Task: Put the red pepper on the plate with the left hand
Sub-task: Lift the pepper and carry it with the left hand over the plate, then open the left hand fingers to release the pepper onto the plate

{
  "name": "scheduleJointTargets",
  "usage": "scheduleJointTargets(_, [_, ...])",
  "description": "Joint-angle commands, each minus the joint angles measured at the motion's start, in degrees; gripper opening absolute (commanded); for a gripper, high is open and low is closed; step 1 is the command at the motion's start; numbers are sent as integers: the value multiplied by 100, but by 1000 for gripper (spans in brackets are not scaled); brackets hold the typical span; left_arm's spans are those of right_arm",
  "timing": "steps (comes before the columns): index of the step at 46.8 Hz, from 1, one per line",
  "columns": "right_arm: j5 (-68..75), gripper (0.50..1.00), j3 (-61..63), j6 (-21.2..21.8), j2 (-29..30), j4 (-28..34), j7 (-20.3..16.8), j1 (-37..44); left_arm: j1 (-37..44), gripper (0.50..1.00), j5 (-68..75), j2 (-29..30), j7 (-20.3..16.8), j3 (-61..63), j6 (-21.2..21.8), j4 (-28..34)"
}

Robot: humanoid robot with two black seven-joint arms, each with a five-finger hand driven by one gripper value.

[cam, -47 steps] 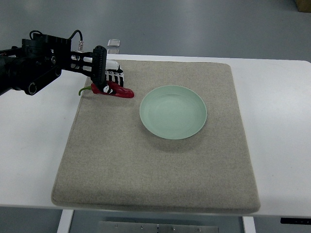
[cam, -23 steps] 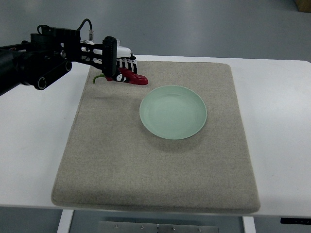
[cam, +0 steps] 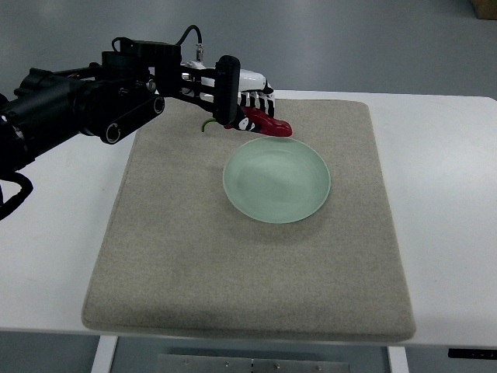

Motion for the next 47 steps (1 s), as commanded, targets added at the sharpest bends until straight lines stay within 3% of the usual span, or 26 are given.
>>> scheduleJointTargets(1, [0,932,0,0,0,0,2,-8,-4,500,2,-8,0,-4,8,-183])
scheduleJointTargets(30, [0,932,0,0,0,0,-7,1,93,516,29,-448,-18,4,16,-403])
scheduleJointTargets(36, [0,932,0,0,0,0,-7,1,110,651,11,-457,-9,4,16,-395])
scheduleJointTargets(47, [0,932,0,0,0,0,2,-8,119,743,11,-457,-18,13,16,-403])
